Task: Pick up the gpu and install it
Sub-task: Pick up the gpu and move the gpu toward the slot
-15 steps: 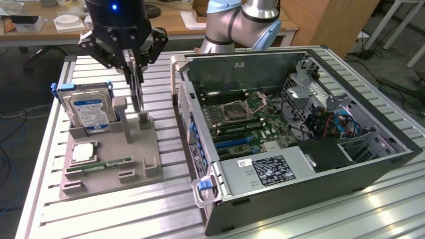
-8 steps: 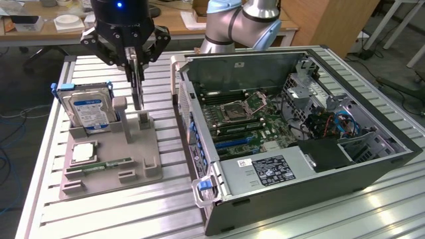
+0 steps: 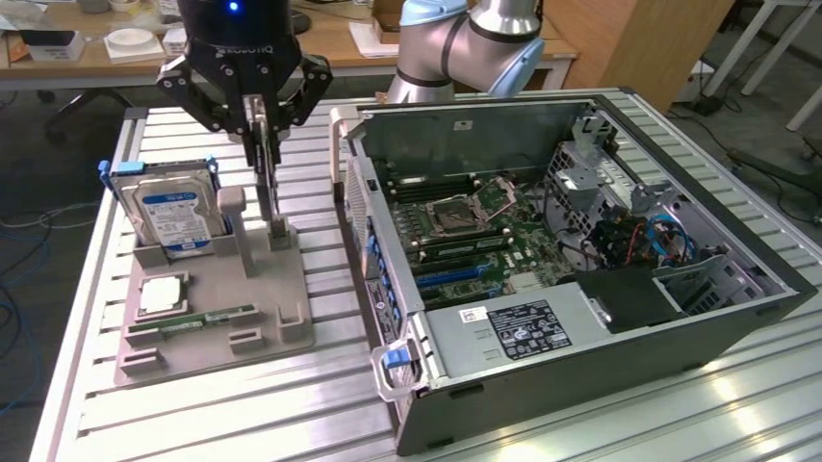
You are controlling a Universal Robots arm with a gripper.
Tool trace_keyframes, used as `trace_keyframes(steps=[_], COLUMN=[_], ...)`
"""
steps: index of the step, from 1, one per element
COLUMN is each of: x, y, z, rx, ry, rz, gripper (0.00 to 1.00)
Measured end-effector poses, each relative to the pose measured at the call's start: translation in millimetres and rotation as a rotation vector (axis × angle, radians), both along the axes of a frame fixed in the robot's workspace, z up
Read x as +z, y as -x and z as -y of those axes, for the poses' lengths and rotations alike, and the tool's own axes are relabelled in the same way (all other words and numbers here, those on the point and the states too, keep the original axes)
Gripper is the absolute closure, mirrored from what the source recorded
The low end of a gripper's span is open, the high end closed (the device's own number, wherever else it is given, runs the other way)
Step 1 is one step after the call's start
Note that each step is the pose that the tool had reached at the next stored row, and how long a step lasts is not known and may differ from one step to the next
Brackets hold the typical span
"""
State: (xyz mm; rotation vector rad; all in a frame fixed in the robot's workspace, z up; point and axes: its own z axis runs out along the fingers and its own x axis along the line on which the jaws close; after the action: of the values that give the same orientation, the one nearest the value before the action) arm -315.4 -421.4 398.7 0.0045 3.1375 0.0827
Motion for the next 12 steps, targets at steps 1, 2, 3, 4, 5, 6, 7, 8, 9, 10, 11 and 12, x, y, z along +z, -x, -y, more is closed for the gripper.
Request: trace_keyframes(steps=[1,2,3,4,5,6,7,8,9,10,11,12], x=[0.0,0.0,0.1,0.0,0.1,0.3,2.2,5.0,8.5,11.1,12.8,13.0], y=[0.0,0.0,0.0,0.0,0.0,0.0,0.0,0.0,0.0,0.0,0.0,0.0], z=[0.0,0.0,0.0,0.0,0.0,0.0,-0.1,-0.1,0.0,0.0,0.0,0.0], rx=[0.000,0.000,0.000,0.000,0.000,0.000,0.000,0.000,0.000,0.000,0.000,0.000], ry=[0.0001,0.0002,0.0002,0.0002,0.0002,-0.0007,-0.0016,-0.0027,-0.0041,-0.0051,-0.0054,-0.0056], rz=[0.0000,-0.0001,-0.0001,-0.0001,-0.0001,-0.0001,-0.0002,-0.0001,-0.0003,-0.0003,-0.0003,-0.0001], gripper=[0.74,0.74,0.74,0.74,0.74,0.74,0.74,0.74,0.74,0.74,0.74,0.74])
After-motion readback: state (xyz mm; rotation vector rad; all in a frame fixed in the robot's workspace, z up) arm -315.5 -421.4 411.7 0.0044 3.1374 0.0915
